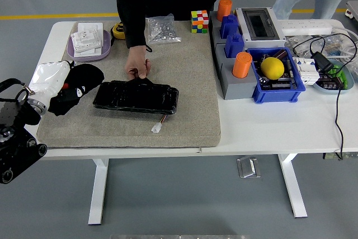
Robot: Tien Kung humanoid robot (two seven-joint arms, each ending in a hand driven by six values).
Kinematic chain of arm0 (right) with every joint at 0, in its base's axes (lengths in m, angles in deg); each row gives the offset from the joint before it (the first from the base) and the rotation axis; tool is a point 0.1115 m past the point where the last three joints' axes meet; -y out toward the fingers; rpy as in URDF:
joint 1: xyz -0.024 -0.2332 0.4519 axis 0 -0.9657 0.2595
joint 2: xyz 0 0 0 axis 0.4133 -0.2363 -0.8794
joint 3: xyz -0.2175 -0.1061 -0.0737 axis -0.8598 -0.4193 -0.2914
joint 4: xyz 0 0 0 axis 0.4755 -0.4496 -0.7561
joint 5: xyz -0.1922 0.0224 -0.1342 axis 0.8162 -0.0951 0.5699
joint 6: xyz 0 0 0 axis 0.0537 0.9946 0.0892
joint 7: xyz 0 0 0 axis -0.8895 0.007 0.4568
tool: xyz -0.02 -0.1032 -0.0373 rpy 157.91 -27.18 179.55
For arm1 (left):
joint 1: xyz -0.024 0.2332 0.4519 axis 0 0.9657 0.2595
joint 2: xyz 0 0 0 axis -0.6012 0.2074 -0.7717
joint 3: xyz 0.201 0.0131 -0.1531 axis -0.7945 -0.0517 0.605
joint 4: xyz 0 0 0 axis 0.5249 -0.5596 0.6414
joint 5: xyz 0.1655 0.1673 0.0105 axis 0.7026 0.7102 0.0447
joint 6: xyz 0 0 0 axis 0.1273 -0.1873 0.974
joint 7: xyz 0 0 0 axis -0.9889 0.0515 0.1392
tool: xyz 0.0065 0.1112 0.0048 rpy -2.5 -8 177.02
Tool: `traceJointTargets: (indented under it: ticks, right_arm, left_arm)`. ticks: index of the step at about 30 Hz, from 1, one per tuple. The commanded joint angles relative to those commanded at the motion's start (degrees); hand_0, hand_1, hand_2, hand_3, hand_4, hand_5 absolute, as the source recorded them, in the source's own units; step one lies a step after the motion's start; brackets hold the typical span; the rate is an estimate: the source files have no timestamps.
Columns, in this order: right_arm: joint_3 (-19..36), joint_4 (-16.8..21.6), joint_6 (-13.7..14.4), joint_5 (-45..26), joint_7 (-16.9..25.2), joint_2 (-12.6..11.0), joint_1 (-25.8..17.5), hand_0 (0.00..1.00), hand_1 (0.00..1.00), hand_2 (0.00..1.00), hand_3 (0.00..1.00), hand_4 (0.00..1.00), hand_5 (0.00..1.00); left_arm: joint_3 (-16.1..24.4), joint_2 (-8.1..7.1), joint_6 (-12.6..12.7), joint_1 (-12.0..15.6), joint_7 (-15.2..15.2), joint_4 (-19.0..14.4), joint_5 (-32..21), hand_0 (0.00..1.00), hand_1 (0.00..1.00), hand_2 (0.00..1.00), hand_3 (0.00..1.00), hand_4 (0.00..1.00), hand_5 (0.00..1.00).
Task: Pick the rag up,wipe the panel,place it on the desk
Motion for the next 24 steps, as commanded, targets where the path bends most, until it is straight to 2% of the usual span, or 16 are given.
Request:
traceJointTargets:
  ticks: [9,15,16,21,22,24]
  right_arm:
    - [-0.2,0.1,0.1,0.1,-0.1,0.1,0.2,0.79,0.654,0.715,0.659,0.998,0.526]
    - [-0.2,0.1,0.1,0.3,-0.2,0.1,0.2,0.79,0.654,0.715,0.659,0.998,0.527]
    - [-0.1,0.2,0.1,0.3,-0.2,0.1,0.2,0.789,0.654,0.715,0.659,0.998,0.527]
    - [-0.1,0.1,0.2,0.4,-0.3,0.2,0.2,0.789,0.654,0.715,0.659,0.998,0.527]
    - [0.0,0.2,0.2,0.4,-0.3,0.2,0.2,0.789,0.654,0.715,0.658,0.998,0.527]
    - [-0.1,0.2,0.2,0.4,-0.3,0.3,0.2,0.789,0.654,0.715,0.658,0.998,0.527]
  left_arm:
    - [2.3,0.2,1.5,1.4,-2.9,3.3,-2.2,0.261,0.169,0.562,0.547,0.474,0.094]
    - [2.2,0.35,2.5,2.4,-4.9,5.4,-4.1,0.267,0.175,0.561,0.547,0.474,0.094]
    - [2.2,0.37,2.6,2.6,-5.1,5.6,-4.5,0.305,0.28,0.563,0.549,0.475,0.086]
    - [1.8,0.58,2.6,3.2,-5.6,5.8,-5.5,0.305,0.28,0.563,0.549,0.475,0.086]
    - [1.6,0.69,2.7,3.2,-5.8,5.9,-5.8,0.311,0.351,0.569,0.554,0.485,0.087]
    - [1.5,1.04,2.6,3.5,-6.0,6.2,-6.7,0.311,0.351,0.569,0.554,0.485,0.087]
